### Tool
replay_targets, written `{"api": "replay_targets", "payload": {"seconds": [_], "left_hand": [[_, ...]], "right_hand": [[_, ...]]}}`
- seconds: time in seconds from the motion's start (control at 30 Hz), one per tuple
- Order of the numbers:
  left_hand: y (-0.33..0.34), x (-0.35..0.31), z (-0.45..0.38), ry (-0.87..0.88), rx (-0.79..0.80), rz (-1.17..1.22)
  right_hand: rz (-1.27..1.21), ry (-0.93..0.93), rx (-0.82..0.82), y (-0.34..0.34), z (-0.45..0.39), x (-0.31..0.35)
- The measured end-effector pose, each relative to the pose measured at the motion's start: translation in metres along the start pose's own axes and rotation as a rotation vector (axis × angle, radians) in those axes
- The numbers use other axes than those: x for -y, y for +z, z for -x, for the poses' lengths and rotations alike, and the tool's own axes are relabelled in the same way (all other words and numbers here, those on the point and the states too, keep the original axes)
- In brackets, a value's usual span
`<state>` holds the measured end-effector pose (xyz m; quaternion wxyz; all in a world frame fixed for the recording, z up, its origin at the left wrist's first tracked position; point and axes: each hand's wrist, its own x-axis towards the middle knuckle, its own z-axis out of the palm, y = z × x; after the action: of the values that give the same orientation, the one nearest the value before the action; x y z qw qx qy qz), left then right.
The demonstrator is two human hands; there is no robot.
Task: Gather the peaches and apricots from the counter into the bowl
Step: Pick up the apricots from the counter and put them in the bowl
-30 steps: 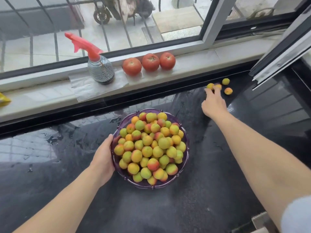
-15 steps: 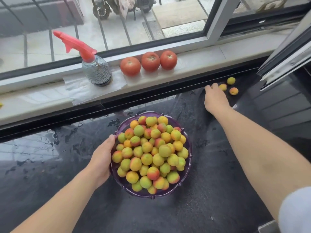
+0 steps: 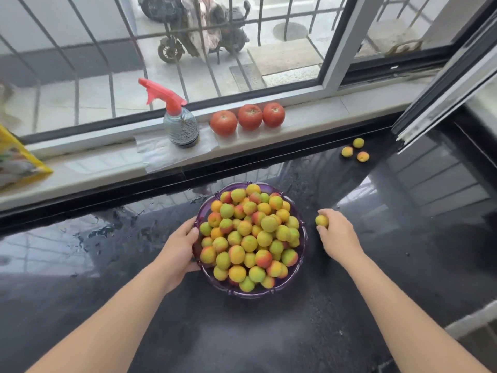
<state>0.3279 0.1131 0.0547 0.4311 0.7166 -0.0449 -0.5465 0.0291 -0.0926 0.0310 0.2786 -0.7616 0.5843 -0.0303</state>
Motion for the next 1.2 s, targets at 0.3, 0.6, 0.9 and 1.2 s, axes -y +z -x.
{"api": "replay_targets", "payload": {"seconds": [0.3, 0.6, 0.9, 1.2], "left_hand": [[-0.008, 0.034, 0.05, -0.005, 0.027, -0.065], [-0.004, 0.035, 0.067, -0.001, 0.032, -0.077], [-0.005, 0.031, 0.069, -0.012, 0.027, -0.103], [-0.007, 0.025, 0.059, -0.06, 0.021, -0.002]], "right_hand": [[-0.31, -0.193, -0.251, -0.024, 0.073, 0.084], [0.079, -0.606, -0.19, 0.045, 0.101, 0.163], [0.352, -0.632, -0.285, 0.056, 0.086, 0.175], [-0.159, -0.459, -0.474, 0.031, 0.065, 0.128]]}}
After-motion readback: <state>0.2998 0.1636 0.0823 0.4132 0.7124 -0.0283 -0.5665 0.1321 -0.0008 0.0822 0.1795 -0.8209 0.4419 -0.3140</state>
